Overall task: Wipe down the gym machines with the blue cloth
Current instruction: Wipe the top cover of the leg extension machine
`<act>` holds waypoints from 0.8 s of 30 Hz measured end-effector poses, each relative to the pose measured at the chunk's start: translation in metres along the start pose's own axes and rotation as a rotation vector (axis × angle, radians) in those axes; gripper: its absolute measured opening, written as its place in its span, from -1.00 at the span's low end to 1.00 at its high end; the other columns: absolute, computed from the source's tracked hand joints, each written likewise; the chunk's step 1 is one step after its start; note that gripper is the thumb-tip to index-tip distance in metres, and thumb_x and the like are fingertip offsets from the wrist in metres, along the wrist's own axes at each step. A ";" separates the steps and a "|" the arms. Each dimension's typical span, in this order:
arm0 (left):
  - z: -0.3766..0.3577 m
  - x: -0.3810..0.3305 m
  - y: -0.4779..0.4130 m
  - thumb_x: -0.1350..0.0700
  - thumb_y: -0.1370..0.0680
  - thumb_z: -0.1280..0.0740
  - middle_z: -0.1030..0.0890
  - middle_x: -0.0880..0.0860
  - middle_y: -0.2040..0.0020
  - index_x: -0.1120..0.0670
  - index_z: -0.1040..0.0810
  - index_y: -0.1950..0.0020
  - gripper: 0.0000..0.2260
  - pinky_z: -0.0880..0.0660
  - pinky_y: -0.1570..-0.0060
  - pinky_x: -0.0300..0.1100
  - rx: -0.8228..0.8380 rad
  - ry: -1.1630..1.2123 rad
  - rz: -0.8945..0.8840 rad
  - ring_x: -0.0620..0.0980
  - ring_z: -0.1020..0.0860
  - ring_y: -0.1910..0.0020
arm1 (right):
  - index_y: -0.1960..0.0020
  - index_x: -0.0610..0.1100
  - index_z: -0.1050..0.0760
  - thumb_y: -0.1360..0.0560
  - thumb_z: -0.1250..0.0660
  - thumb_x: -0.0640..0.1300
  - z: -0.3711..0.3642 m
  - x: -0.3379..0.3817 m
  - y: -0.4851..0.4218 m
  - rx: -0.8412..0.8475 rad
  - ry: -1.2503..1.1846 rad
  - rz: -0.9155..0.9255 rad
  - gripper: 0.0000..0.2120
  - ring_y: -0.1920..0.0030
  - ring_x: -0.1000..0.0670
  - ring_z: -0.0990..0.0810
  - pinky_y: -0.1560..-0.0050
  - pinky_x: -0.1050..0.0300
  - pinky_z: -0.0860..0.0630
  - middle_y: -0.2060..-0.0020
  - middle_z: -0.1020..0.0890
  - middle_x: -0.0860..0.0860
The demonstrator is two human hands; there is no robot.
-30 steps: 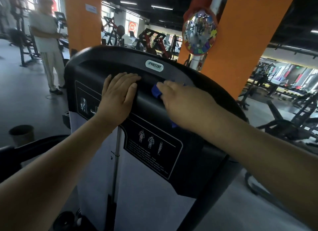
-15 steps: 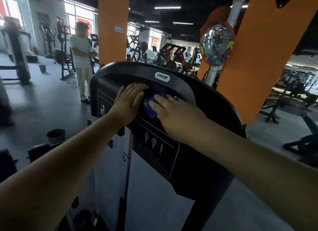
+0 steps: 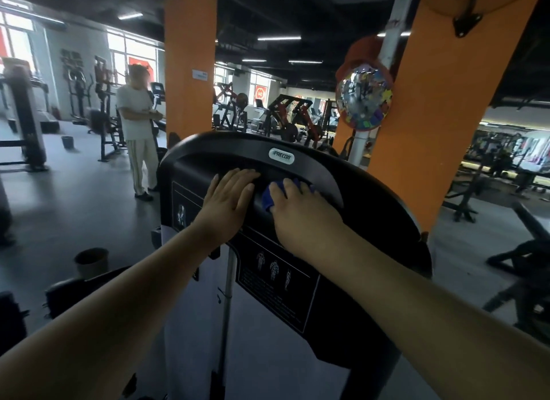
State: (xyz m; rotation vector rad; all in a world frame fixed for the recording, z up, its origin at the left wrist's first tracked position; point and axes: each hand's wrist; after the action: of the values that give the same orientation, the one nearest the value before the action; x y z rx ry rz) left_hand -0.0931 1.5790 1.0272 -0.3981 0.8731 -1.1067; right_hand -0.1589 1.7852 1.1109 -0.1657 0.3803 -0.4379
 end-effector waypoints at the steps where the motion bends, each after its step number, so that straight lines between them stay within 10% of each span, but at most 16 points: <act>1: 0.001 0.003 0.000 -0.24 -0.75 0.18 -0.31 -0.16 -0.70 -0.17 -0.30 -0.71 -0.42 0.13 -0.73 0.05 -0.005 -0.016 -0.021 -0.15 -0.09 -0.74 | -0.75 -0.18 0.09 -0.79 -0.06 -0.01 -0.001 0.009 -0.007 -0.010 -0.003 -0.005 -0.38 -0.69 -0.36 -0.10 -0.68 -0.29 -0.06 -0.72 -0.04 -0.27; 6: 0.011 0.027 -0.008 -0.16 -0.80 0.14 -0.34 -0.12 -0.70 -0.11 -0.30 -0.73 -0.46 0.14 -0.72 -0.07 -0.015 -0.151 -0.198 -0.12 -0.15 -0.73 | -0.74 -0.18 0.02 -0.75 -0.11 -0.02 -0.006 0.026 -0.039 -0.048 -0.068 -0.018 -0.36 -0.69 -0.31 -0.12 -0.69 -0.29 -0.10 -0.71 -0.09 -0.22; 10: 0.023 0.061 -0.033 -0.15 -0.82 0.07 -0.37 -0.06 -0.69 -0.06 -0.35 -0.71 -0.49 0.04 -0.73 -0.03 -0.035 -0.110 -0.188 -0.07 -0.21 -0.72 | -0.66 -0.20 -0.21 -0.57 0.41 0.09 -0.023 0.009 -0.027 -0.059 0.025 -0.079 -0.17 -0.63 -0.32 -0.26 -0.54 -0.33 -0.35 -0.68 -0.19 -0.22; 16: 0.009 0.092 -0.037 -0.11 -0.81 0.06 -0.44 -0.04 -0.64 -0.01 -0.41 -0.66 -0.50 0.00 -0.73 0.09 -0.070 -0.057 -0.184 -0.03 -0.25 -0.70 | -0.60 -0.18 -0.22 -0.76 -0.01 0.02 -0.016 0.054 -0.080 -0.133 -0.024 -0.225 -0.52 -0.43 -0.34 -0.48 -0.48 -0.29 -0.39 -0.44 -0.46 -0.23; 24: 0.025 0.121 -0.050 -0.11 -0.82 0.02 -0.45 -0.07 -0.64 -0.03 -0.41 -0.67 -0.52 -0.08 -0.71 0.15 -0.079 -0.107 -0.327 -0.03 -0.30 -0.68 | -0.50 -0.23 -0.35 -0.69 0.15 0.01 -0.023 0.048 -0.080 -0.115 0.094 -0.208 -0.45 -0.27 -0.34 -0.55 -0.21 -0.29 -0.57 -0.39 -0.48 -0.25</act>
State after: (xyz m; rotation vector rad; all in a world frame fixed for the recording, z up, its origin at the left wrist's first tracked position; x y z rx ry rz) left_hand -0.0832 1.4465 1.0268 -0.6769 0.7750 -1.3396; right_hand -0.1580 1.6904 1.0932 -0.2990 0.4829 -0.6302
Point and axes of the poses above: each hand's wrist, its own y-axis away from the middle knuckle, its own z-axis out of the back of the hand, x = y × z
